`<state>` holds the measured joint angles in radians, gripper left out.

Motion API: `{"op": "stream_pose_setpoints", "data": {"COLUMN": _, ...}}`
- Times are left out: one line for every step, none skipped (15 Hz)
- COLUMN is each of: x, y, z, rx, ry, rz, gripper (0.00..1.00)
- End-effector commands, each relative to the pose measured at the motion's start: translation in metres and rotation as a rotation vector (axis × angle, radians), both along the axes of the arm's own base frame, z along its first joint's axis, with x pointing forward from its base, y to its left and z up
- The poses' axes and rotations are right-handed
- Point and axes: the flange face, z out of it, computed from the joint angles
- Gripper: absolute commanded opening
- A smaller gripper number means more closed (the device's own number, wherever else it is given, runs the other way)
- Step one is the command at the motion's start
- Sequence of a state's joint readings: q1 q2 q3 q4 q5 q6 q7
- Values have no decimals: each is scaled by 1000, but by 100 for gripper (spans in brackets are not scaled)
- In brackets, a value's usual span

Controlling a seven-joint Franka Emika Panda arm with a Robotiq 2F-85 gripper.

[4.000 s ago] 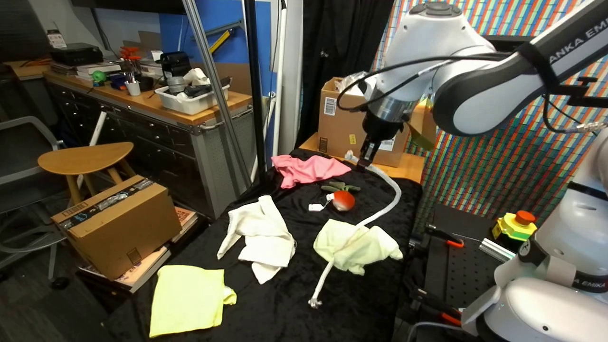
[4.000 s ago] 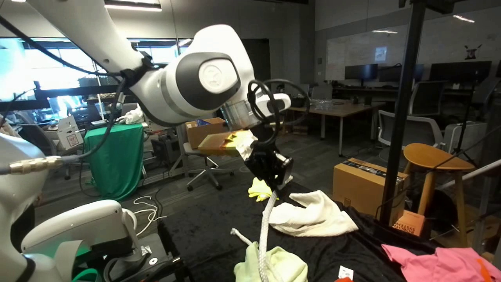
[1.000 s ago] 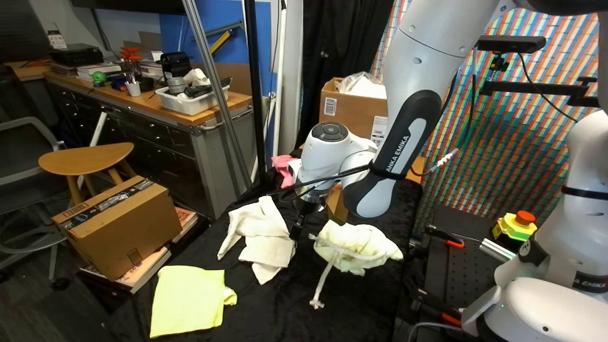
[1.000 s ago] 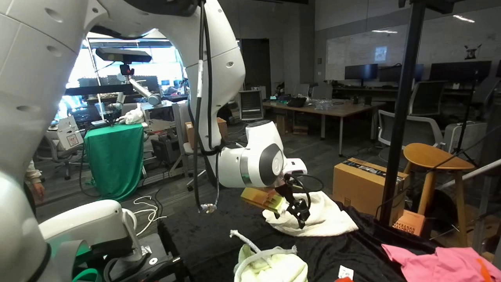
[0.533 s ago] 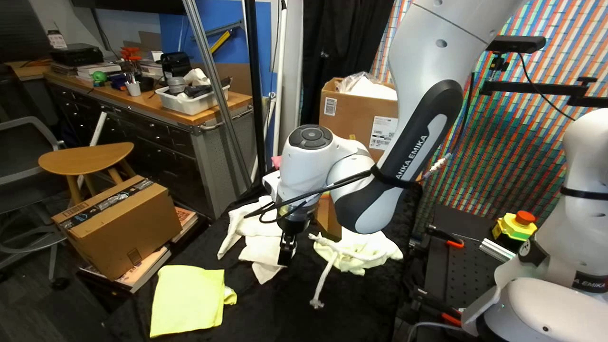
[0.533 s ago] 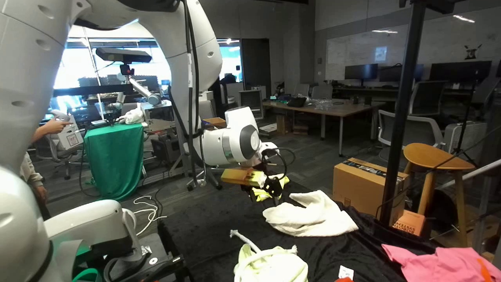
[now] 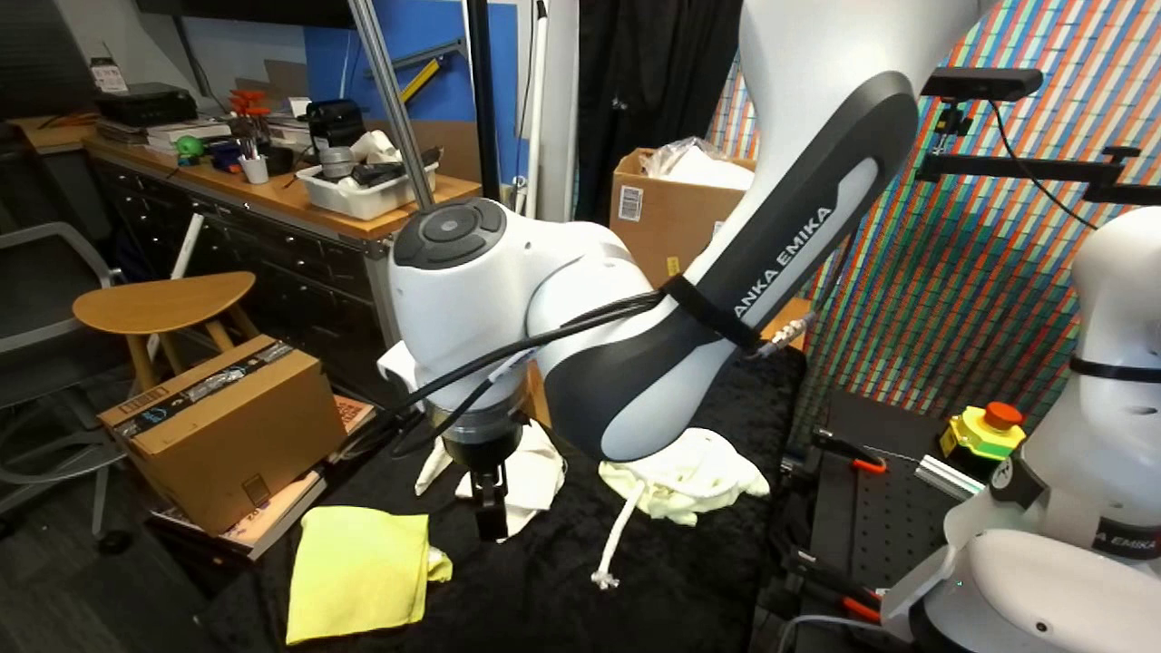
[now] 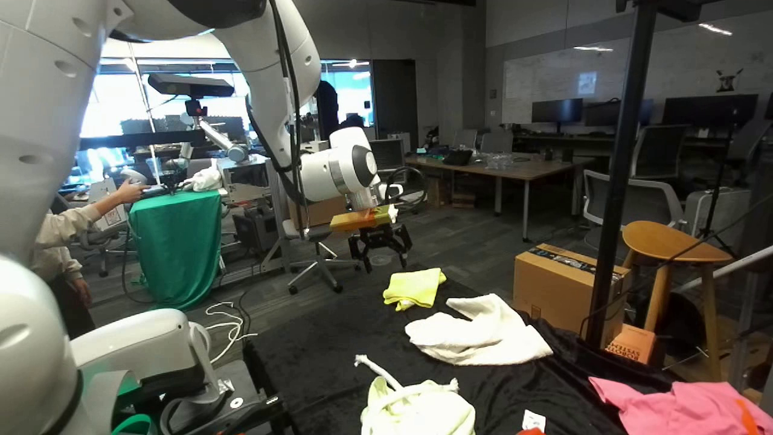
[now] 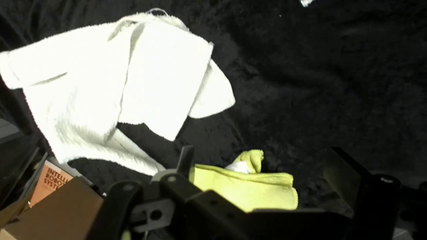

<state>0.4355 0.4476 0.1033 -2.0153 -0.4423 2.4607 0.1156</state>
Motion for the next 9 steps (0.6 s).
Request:
{"op": "stream_pose_setpoints", "data": {"x": 26, "y": 49, "z": 14, "rx": -9, "ry": -16, "rz": 71, "gripper": 100}}
{"op": "stream_pose_setpoints", "data": {"x": 31, "y": 60, "z": 16, "rx": 8, "ry": -19, "rz": 77, "gripper": 100}}
{"op": "stream_pose_setpoints", "data": {"x": 36, "y": 71, "z": 17, "rx": 29, "ry": -34, "rz": 82, "gripper": 100}}
{"op": "stream_pose_setpoints", "data": {"x": 43, "y": 80, "z": 11, "rx": 47, "ry": -58, "rz": 77, "gripper": 100}}
{"op": "stream_pose_setpoints", "data": {"x": 49, "y": 88, "z": 4, "rx": 77, "ry": -70, "rz": 70, "gripper": 100}}
{"op": "stream_pose_setpoints", "data": {"x": 53, "y": 93, "z": 2, "rx": 94, "ry": -87, "rz": 67, "gripper": 100}}
{"op": "stream_pose_setpoints", "data": {"x": 58, "y": 99, "z": -7, "rx": 113, "ry": -99, "rz": 57, "gripper": 100}}
{"op": "stream_pose_setpoints", "data": {"x": 63, "y": 102, "z": -18, "rx": 126, "ry": -109, "rz": 45, "gripper": 100}}
{"op": "stream_pose_setpoints", "data": {"x": 67, "y": 105, "z": -26, "rx": 138, "ry": -114, "rz": 37, "gripper": 100}}
